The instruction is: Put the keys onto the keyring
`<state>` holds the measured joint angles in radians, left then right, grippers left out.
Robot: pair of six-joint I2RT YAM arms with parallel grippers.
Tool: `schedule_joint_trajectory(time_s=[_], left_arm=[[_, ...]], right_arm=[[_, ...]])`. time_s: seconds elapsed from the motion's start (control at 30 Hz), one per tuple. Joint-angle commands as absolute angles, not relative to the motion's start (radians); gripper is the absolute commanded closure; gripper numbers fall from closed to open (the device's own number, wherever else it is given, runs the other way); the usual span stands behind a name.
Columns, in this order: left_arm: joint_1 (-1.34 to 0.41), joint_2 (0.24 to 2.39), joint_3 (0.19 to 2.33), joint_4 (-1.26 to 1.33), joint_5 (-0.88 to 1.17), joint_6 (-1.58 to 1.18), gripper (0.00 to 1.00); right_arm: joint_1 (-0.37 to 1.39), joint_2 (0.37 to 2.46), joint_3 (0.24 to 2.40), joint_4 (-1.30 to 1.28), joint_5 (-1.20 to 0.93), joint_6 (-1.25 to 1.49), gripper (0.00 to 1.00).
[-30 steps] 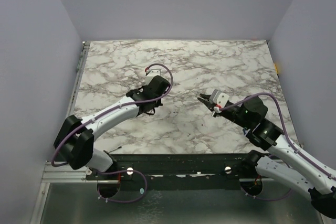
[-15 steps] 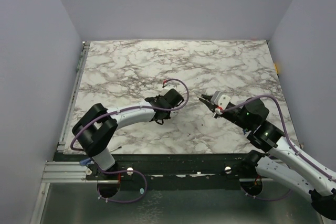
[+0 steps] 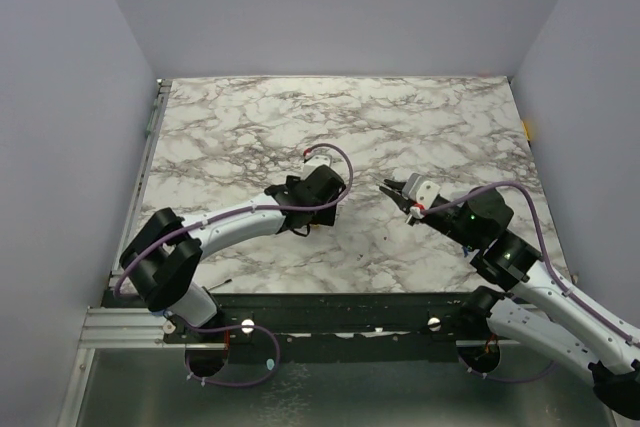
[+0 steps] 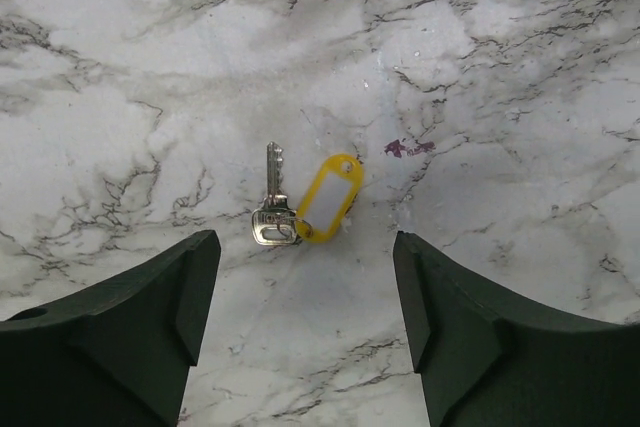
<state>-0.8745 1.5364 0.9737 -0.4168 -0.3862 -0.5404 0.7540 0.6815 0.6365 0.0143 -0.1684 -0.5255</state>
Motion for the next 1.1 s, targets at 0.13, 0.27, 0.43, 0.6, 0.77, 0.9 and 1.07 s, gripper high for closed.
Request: schedule_joint_trajectory(time_s=[0.13,0.27,0.43,0.6,0.77,0.9,1.07], left_arm=[[-0.856,1.572,1.026,-0.545,-0.397,-0.903,0.33],[-0.852,1.648,1.083,-0.610,-0.376,-0.997,0.38],[-0.842,1.688,1.091,-0.658,-0.386,-1.137,0.64],[-0.827,1.645,1.044,-0.676,-0.438,-1.227,0.44],[-0.819,1.653,1.064,-0.691,-0.447,-1.169,0.37],[-0.818,1.636,1.088,-0.715,-0.527,-1.249,0.42],[-0.818,1.612,1.056,-0.717,-0.547,-1.362,0.45]], right_arm=[[0.765,0.664,0.624,0.068,-0.153,-0.537,0.99],[0.767,0.659,0.625,0.065,-0.156,-0.536,0.99],[0.772,0.654,0.635,0.049,-0.159,-0.537,0.99],[0.776,0.649,0.638,0.050,-0.178,-0.525,0.99],[0.779,0.632,0.608,0.079,-0.179,-0.514,0.99],[0.778,0.624,0.611,0.074,-0.176,-0.514,0.99],[0.781,0.622,0.620,0.061,-0.174,-0.522,0.99]])
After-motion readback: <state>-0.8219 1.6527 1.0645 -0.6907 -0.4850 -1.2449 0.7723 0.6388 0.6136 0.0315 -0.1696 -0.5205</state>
